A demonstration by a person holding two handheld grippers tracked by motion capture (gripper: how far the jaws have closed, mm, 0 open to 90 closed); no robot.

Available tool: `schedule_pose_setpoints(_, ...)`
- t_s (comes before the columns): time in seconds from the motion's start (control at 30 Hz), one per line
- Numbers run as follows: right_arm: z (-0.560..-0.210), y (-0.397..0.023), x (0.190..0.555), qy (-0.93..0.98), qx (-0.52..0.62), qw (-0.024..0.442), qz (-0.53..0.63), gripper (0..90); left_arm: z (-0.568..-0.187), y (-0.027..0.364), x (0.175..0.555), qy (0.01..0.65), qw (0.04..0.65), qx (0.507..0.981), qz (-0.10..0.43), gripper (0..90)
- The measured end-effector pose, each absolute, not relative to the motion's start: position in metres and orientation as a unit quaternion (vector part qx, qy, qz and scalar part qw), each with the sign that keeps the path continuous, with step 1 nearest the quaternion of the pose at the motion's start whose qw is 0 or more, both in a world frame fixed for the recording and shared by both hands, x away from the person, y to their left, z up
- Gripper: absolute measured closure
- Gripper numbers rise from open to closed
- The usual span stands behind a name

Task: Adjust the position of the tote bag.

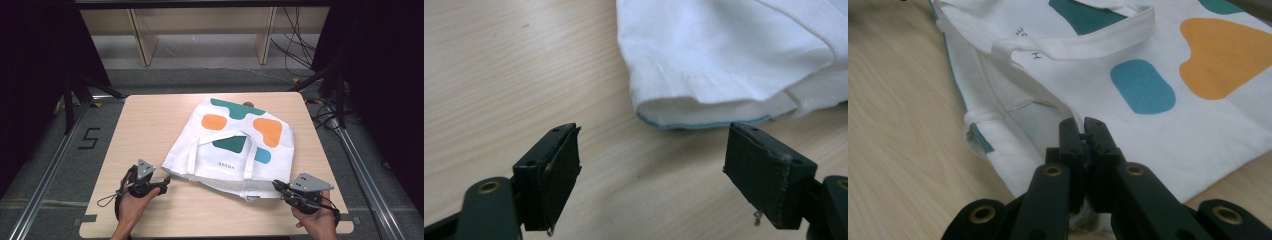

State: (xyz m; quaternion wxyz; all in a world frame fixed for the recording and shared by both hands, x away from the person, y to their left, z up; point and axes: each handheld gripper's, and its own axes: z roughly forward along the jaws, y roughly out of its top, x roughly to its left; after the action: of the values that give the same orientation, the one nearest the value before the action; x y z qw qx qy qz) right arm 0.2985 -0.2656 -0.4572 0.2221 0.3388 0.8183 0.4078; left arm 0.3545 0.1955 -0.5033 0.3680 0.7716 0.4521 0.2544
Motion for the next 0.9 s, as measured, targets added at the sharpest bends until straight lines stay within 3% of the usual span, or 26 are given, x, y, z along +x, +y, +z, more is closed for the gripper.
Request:
schedule_pose_setpoints(0.23,-0.458,-0.266,0.299,0.820,0.335,0.215,0.412,87.7,-0.505,0.189,0.368,0.442,0.337,0.786,0.270,25.1)
schedule_pose_setpoints(0.6,-0.460,-0.267,0.300,0.821,0.334,0.222,0.407,86.9,-0.503,0.180,0.384,0.422,0.351,0.783,0.292,30.7)
schedule_pose_setpoints(0.73,-0.462,-0.267,0.300,0.828,0.329,0.227,0.392,83.6,-0.503,0.172,0.397,0.395,0.354,0.792,0.301,41.3)
schedule_pose_setpoints(0.8,-0.465,-0.266,0.300,0.835,0.324,0.231,0.381,79.7,-0.502,0.170,0.398,0.378,0.366,0.792,0.310,59.0)
schedule_pose_setpoints(0.87,-0.467,-0.266,0.300,0.838,0.325,0.232,0.371,77.1,-0.501,0.170,0.398,0.365,0.362,0.792,0.329,63.7)
schedule_pose_setpoints(0.9,-0.468,-0.265,0.300,0.843,0.327,0.228,0.362,75.4,-0.499,0.170,0.398,0.357,0.362,0.796,0.330,72.3)
